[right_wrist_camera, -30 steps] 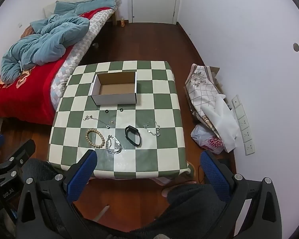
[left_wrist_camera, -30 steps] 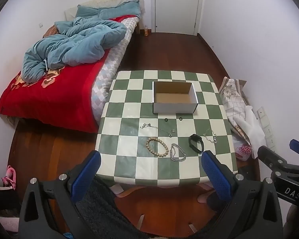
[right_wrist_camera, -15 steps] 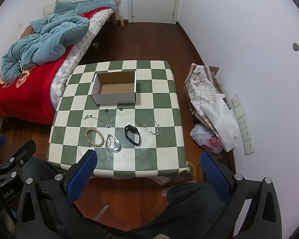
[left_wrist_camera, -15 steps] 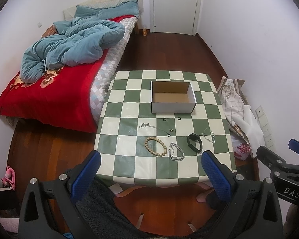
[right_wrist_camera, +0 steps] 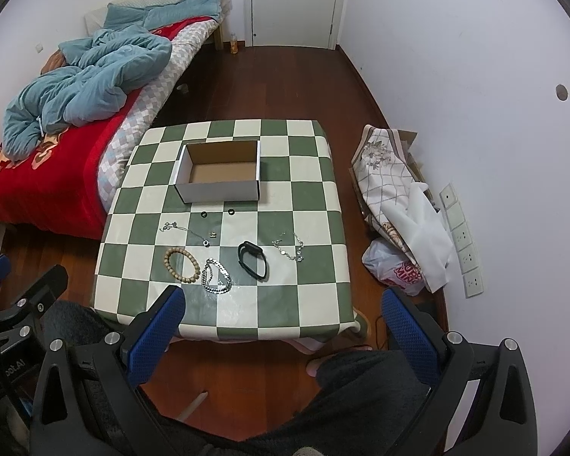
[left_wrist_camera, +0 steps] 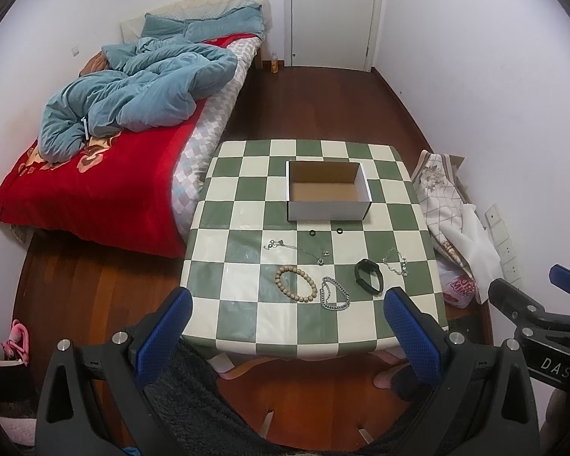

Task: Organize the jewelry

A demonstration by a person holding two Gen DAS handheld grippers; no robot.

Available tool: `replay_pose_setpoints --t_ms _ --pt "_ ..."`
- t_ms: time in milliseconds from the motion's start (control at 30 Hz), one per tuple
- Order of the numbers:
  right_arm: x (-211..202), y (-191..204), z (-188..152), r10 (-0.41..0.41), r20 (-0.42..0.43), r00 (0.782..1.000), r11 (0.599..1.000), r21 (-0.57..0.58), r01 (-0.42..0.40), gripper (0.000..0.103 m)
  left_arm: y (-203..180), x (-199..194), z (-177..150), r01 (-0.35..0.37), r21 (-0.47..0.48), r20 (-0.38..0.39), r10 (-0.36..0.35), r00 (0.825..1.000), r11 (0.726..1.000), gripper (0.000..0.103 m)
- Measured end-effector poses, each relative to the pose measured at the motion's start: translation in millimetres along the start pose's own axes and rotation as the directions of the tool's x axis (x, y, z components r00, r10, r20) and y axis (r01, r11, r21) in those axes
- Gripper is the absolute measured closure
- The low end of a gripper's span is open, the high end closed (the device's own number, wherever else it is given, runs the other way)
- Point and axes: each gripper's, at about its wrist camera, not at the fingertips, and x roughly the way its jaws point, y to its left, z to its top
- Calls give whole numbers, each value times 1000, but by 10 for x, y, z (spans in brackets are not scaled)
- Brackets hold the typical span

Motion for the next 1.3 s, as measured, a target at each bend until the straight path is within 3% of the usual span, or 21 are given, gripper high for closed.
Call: replay_pose_setpoints --t_ms 1300 --pt "-235 -105 8 -1 39 999 1000 7 1 0 18 -208 -37 21 7 39 -21 999 1000 1"
